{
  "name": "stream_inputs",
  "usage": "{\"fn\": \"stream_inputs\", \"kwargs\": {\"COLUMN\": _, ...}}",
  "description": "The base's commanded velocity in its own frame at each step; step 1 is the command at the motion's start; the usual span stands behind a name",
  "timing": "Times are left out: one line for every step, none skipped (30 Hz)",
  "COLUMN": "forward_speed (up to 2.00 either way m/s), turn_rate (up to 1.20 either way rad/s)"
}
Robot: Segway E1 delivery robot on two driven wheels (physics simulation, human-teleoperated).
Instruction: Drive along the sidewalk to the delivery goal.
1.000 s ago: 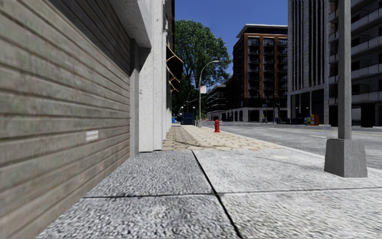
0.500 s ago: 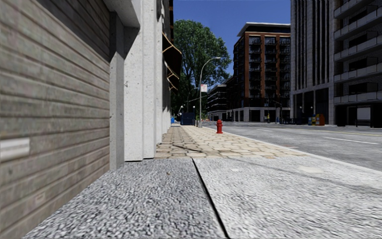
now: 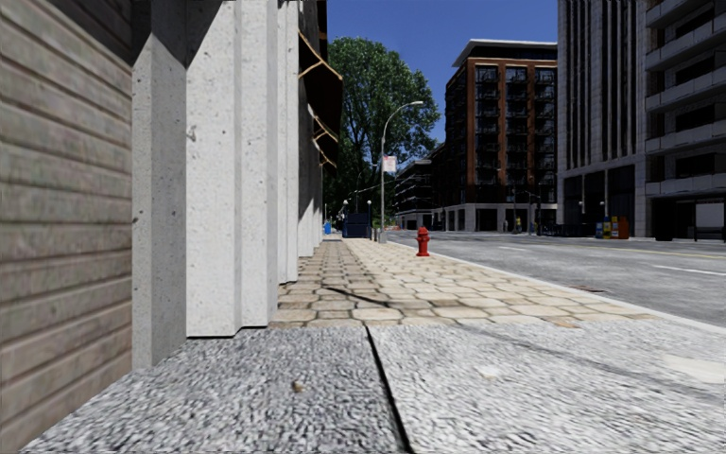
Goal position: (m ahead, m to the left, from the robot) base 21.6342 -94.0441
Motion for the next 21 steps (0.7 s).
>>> {"fn": "stream_inputs", "kwargs": {"forward_speed": 2.0, "turn_rate": 0.0}}
{"fn": "stream_inputs", "kwargs": {"forward_speed": 2.0, "turn_rate": 0.0}}
{"fn": "stream_inputs", "kwargs": {"forward_speed": 2.0, "turn_rate": 0.0}}
{"fn": "stream_inputs", "kwargs": {"forward_speed": 2.0, "turn_rate": 0.0}}
{"fn": "stream_inputs", "kwargs": {"forward_speed": 2.0, "turn_rate": 0.0}}
{"fn": "stream_inputs", "kwargs": {"forward_speed": 2.0, "turn_rate": 0.0}}
{"fn": "stream_inputs", "kwargs": {"forward_speed": 2.0, "turn_rate": 0.0}}
{"fn": "stream_inputs", "kwargs": {"forward_speed": 2.0, "turn_rate": 0.0}}
{"fn": "stream_inputs", "kwargs": {"forward_speed": 2.0, "turn_rate": 0.0}}
{"fn": "stream_inputs", "kwargs": {"forward_speed": 2.0, "turn_rate": 0.0}}
{"fn": "stream_inputs", "kwargs": {"forward_speed": 2.0, "turn_rate": 0.0}}
{"fn": "stream_inputs", "kwargs": {"forward_speed": 2.0, "turn_rate": 0.0}}
{"fn": "stream_inputs", "kwargs": {"forward_speed": 2.0, "turn_rate": 0.0}}
{"fn": "stream_inputs", "kwargs": {"forward_speed": 2.0, "turn_rate": 0.0}}
{"fn": "stream_inputs", "kwargs": {"forward_speed": 2.0, "turn_rate": 0.0}}
{"fn": "stream_inputs", "kwargs": {"forward_speed": 2.0, "turn_rate": 0.0}}
{"fn": "stream_inputs", "kwargs": {"forward_speed": 2.0, "turn_rate": 0.0}}
{"fn": "stream_inputs", "kwargs": {"forward_speed": 2.0, "turn_rate": 0.0}}
{"fn": "stream_inputs", "kwargs": {"forward_speed": 2.0, "turn_rate": 0.0}}
{"fn": "stream_inputs", "kwargs": {"forward_speed": 2.0, "turn_rate": 0.0}}
{"fn": "stream_inputs", "kwargs": {"forward_speed": 2.0, "turn_rate": 0.0}}
